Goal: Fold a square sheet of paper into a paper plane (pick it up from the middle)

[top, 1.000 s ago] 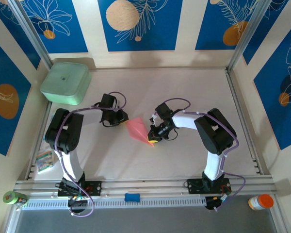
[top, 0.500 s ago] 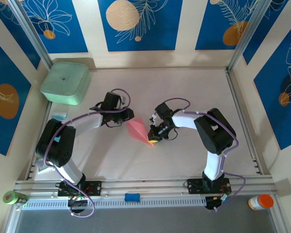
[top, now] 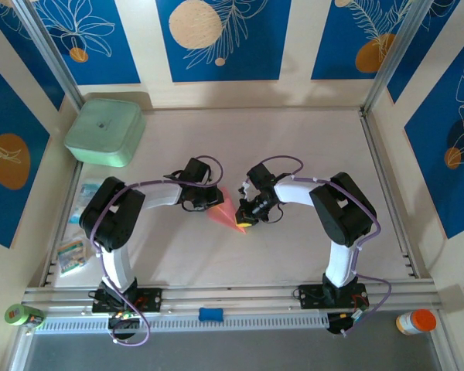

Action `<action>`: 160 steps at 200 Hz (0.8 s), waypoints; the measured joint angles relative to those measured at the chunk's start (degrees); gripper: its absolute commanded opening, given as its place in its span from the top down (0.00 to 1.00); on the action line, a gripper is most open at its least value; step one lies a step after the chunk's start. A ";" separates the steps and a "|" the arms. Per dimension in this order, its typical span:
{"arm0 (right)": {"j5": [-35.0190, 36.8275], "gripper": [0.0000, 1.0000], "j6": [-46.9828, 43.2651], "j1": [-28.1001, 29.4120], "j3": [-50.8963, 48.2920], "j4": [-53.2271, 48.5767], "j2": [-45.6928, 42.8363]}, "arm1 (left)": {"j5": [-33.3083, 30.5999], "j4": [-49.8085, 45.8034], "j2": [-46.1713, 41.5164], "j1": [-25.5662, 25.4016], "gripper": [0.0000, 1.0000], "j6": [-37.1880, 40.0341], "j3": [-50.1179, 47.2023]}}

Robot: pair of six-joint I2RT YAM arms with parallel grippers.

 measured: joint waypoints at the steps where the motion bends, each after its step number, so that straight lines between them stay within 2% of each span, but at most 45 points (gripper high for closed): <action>1: 0.02 1.00 0.00 0.00 0.00 -0.02 0.00 | -0.02 -0.04 0.00 0.00 0.84 0.00 0.00; 56: -0.22 1.00 1.11 0.00 1.16 3.30 -2.89 | -1.33 -2.29 0.11 0.00 0.86 -0.22 0.44; 105: 0.50 1.00 1.05 0.87 5.25 3.52 0.48 | -1.70 -3.13 0.42 -0.02 0.86 -0.22 0.90; 160: 1.53 1.00 0.61 1.92 3.45 1.84 2.49 | -2.47 -3.50 0.48 -0.15 0.88 -0.24 0.94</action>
